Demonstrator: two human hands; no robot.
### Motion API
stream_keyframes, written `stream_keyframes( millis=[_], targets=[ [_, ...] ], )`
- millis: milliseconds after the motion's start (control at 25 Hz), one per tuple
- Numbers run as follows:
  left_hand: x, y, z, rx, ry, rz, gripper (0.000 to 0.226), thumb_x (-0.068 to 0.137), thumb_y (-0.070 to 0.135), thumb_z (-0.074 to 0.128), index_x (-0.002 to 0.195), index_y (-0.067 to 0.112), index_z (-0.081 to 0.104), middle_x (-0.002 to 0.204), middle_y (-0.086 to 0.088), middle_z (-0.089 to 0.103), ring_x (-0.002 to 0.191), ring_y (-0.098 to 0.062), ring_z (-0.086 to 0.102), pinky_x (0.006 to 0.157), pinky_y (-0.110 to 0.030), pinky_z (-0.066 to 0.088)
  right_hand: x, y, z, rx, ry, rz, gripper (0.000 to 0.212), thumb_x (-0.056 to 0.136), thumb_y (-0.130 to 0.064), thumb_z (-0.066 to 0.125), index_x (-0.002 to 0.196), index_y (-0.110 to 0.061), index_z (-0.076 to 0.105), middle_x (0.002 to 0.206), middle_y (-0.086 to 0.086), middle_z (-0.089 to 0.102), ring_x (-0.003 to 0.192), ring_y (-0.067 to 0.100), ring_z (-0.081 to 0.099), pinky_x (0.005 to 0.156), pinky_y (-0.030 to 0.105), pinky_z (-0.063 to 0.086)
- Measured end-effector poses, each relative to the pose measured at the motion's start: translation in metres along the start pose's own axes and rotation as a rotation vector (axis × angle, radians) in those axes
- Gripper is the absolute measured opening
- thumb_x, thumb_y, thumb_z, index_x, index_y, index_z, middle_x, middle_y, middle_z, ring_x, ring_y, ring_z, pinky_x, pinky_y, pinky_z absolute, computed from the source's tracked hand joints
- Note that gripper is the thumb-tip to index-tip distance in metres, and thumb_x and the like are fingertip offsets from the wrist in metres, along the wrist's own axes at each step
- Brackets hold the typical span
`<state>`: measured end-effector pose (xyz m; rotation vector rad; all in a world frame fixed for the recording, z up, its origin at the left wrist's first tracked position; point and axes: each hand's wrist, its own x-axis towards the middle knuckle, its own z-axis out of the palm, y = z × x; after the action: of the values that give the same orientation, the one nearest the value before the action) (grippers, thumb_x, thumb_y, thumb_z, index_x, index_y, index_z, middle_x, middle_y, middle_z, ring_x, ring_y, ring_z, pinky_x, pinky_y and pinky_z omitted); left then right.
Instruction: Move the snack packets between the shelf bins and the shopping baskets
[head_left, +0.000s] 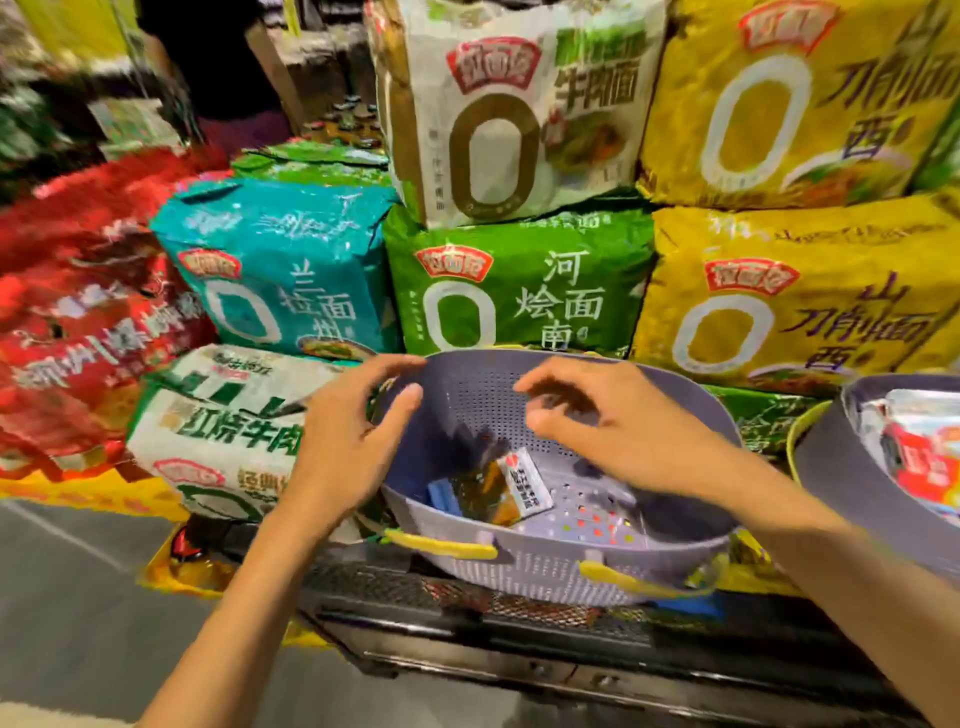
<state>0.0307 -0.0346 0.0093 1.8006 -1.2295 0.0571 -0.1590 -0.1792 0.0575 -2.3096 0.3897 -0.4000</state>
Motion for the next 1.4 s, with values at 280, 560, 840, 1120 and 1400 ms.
stream_keyframes(
  millis=[280, 560, 840, 1120, 1400],
  targets=[
    [0.002, -0.026, 0.021, -0.039, -0.246, -0.112, 0.041, 0.082, 0.054, 0.044, 0.113, 0.033, 0.061, 0.114, 0.013, 0.064, 0.106, 0.0, 0.056, 0.087, -0.008, 0.038, 0.083, 0.068, 0.054, -0.672, -0.628, 0.051, 0.043, 0.086, -0.039, 0.061, 0.121, -0.014, 0.054, 0.118, 0.013, 0.06, 0.109, 0.032, 0.055, 0.085, 0.038, 0.048],
    [0.001, -0.027, 0.022, -0.192, -0.203, -0.173, 0.037, 0.085, 0.046, 0.046, 0.114, 0.029, 0.063, 0.114, 0.014, 0.065, 0.11, 0.001, 0.057, 0.092, -0.014, 0.041, 0.078, 0.097, 0.093, -0.866, -0.731, -0.058, 0.04, 0.084, -0.028, 0.063, 0.116, -0.006, 0.053, 0.121, 0.013, 0.052, 0.112, 0.032, 0.051, 0.082, 0.04, 0.045],
    [0.0, -0.029, 0.022, -0.246, -0.198, -0.188, 0.03, 0.086, 0.045, 0.047, 0.111, 0.036, 0.061, 0.112, 0.014, 0.065, 0.109, 0.001, 0.057, 0.092, -0.014, 0.042, 0.084, 0.089, 0.055, -0.709, -0.802, 0.135, 0.026, 0.076, -0.023, 0.069, 0.099, -0.021, 0.057, 0.101, 0.008, 0.06, 0.099, 0.028, 0.056, 0.073, 0.032, 0.042],
    [0.001, -0.029, 0.022, -0.278, -0.186, -0.174, 0.026, 0.086, 0.043, 0.047, 0.108, 0.038, 0.061, 0.11, 0.017, 0.065, 0.107, 0.002, 0.058, 0.09, -0.012, 0.041, 0.085, 0.087, 0.028, -0.595, -0.928, 0.199, 0.016, 0.076, -0.024, 0.067, 0.07, -0.02, 0.053, 0.067, -0.005, 0.055, 0.065, 0.01, 0.047, 0.062, 0.028, 0.038],
    [0.0, -0.03, 0.02, -0.322, -0.192, -0.179, 0.028, 0.088, 0.042, 0.047, 0.11, 0.035, 0.061, 0.111, 0.014, 0.065, 0.109, -0.003, 0.058, 0.092, -0.021, 0.046, 0.085, 0.11, 0.082, -0.165, -0.581, 0.454, 0.016, 0.073, -0.023, 0.078, 0.074, -0.02, 0.063, 0.072, 0.001, 0.062, 0.068, 0.011, 0.055, 0.064, 0.028, 0.043]
  ],
)
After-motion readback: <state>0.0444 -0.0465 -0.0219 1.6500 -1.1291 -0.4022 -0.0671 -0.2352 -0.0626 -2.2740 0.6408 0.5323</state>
